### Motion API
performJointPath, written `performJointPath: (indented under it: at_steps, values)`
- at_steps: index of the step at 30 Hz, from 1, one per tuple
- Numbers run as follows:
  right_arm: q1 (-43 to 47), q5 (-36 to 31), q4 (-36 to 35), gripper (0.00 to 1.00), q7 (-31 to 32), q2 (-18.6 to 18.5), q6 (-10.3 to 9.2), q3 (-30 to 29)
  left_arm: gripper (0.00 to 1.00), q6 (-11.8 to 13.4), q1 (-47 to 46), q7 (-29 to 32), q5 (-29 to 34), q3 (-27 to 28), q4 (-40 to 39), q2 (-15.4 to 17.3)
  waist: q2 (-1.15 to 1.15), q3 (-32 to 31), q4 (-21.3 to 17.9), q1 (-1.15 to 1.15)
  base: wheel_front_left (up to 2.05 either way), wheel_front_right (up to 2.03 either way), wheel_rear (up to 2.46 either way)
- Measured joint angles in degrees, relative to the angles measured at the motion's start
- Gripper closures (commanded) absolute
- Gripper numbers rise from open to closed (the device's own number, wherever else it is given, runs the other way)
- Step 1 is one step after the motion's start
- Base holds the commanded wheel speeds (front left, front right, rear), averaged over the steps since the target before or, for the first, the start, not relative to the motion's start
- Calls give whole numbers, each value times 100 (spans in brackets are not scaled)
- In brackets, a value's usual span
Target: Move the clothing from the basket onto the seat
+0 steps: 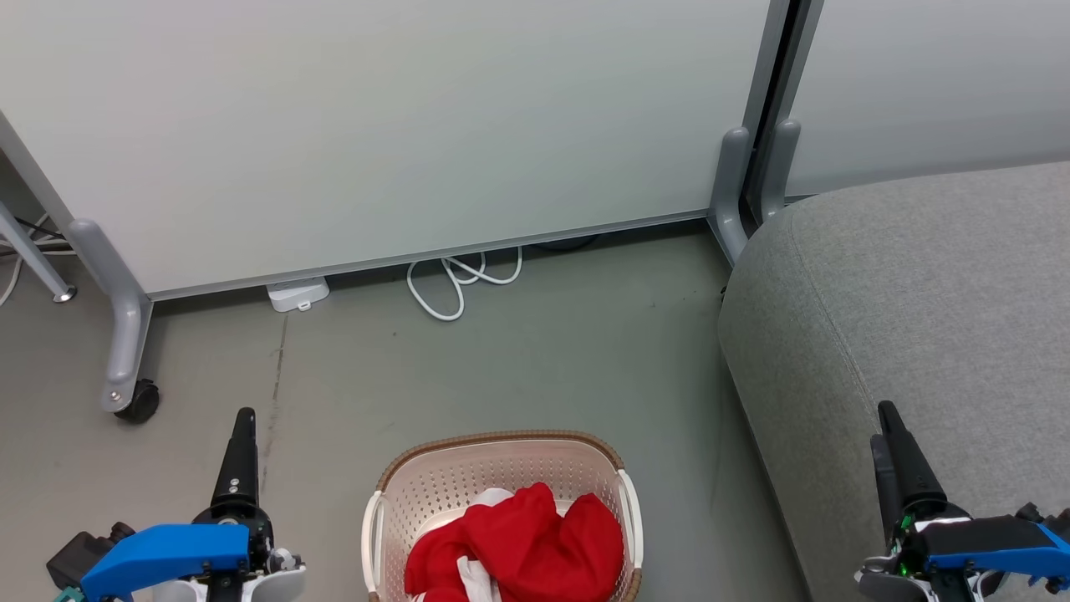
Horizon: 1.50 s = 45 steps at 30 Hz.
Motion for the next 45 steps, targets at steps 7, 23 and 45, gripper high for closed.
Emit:
performJointPath:
  at_steps: [7,23,45]
  values:
    - [-33,-784,-94,0,-162,-1,0,65,0,7,-30,-162,777,-54,-80,2,0,6,11,0,0,0,0]
    - [-71,-2558,-214,0,-511,-11,0,348,0,229,-95,-512,2619,-402,-207,7,0,7,26,0,0,0,0]
    - [-81,-4573,-70,0,-907,-29,1,491,0,335,-121,-906,4625,-791,-69,24,0,-42,69,0,0,0,0]
